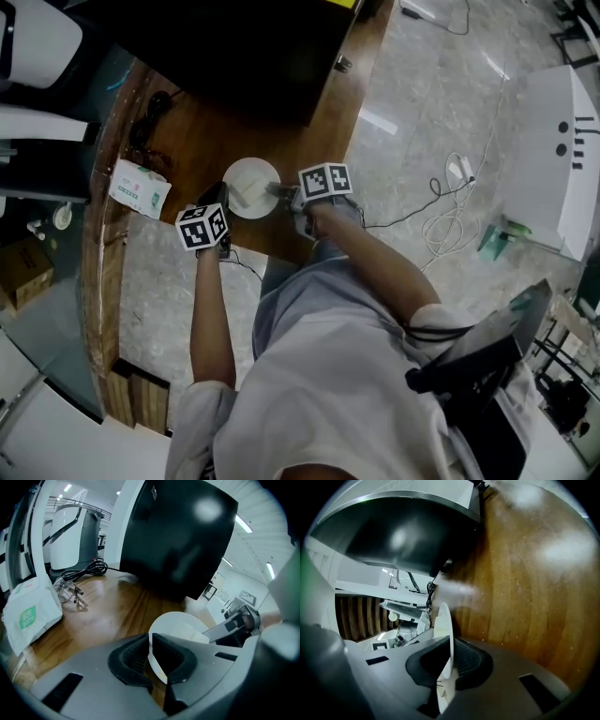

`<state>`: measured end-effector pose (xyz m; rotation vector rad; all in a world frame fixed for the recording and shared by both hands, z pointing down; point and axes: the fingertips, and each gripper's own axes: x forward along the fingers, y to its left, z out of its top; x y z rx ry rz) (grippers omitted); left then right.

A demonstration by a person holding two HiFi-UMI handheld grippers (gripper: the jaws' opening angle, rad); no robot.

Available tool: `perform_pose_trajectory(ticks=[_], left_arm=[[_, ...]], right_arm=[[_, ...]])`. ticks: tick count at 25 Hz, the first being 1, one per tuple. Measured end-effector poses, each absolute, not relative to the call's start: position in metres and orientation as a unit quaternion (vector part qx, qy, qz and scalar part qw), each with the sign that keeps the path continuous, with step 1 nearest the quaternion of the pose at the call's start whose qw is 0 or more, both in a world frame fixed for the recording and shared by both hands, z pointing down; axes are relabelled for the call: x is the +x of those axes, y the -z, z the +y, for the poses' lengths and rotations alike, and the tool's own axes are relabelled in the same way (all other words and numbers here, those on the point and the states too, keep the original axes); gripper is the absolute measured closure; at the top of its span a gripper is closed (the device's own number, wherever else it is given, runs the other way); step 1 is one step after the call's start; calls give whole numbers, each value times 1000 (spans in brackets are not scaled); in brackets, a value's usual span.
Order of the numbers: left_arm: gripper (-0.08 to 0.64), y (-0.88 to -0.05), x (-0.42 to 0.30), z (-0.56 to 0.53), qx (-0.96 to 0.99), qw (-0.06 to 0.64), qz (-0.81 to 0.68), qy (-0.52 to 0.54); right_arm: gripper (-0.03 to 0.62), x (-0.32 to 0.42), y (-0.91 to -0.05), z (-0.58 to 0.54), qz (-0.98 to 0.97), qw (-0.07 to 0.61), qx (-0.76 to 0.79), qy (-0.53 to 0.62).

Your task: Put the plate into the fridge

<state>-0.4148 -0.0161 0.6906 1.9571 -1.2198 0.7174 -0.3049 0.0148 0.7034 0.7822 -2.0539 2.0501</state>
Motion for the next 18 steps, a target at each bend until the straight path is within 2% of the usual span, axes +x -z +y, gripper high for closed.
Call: perform_pose_trajectory(ticks=[18], left_arm=[[523,-683,-416,24,765,359,-476,-242]], right_arm=[[565,-277,-693,37,-675,20,275,-685]])
